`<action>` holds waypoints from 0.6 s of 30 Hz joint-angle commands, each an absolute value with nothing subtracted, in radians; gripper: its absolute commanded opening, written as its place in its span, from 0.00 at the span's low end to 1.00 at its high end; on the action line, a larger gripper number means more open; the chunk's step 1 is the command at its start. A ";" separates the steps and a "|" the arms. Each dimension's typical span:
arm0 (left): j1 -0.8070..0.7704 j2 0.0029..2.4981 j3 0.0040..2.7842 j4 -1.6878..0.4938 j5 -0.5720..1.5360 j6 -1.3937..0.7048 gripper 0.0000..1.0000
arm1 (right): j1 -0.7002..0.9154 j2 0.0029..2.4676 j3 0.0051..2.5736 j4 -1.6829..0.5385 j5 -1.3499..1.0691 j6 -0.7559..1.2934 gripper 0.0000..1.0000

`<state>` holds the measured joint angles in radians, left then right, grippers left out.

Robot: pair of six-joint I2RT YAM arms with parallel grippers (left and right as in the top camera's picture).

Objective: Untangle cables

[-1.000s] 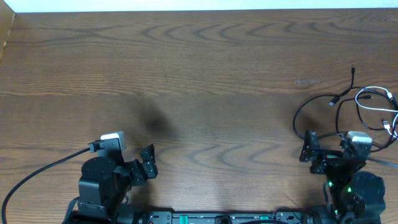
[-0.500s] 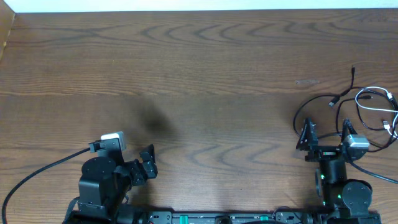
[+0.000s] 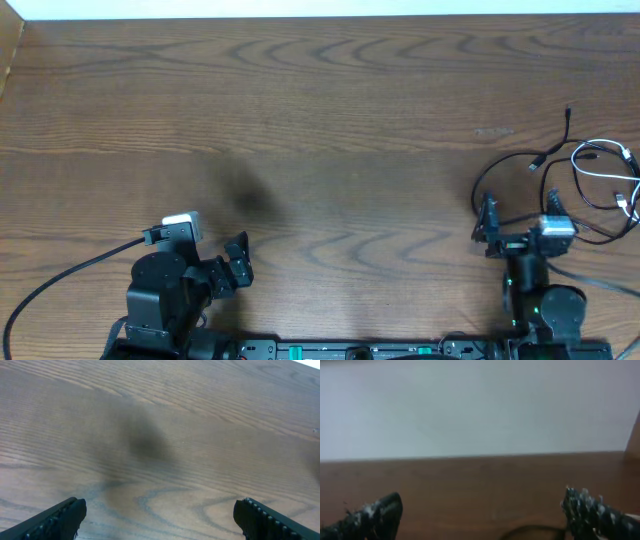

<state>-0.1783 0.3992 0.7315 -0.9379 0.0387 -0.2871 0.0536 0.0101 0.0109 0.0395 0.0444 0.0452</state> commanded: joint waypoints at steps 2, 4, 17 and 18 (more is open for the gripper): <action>-0.173 0.397 0.730 -0.937 0.022 -0.278 1.00 | 0.042 0.005 0.005 -0.075 -0.007 -0.042 0.99; -0.173 0.397 0.730 -0.937 0.022 -0.278 0.99 | 0.042 0.005 0.005 -0.074 -0.031 -0.100 0.99; -0.173 0.397 0.730 -0.937 0.022 -0.278 1.00 | 0.042 0.005 0.005 -0.074 -0.029 -0.105 0.99; -0.173 0.397 0.730 -0.937 0.022 -0.278 1.00 | 0.042 0.005 0.005 -0.073 -0.029 -0.105 0.99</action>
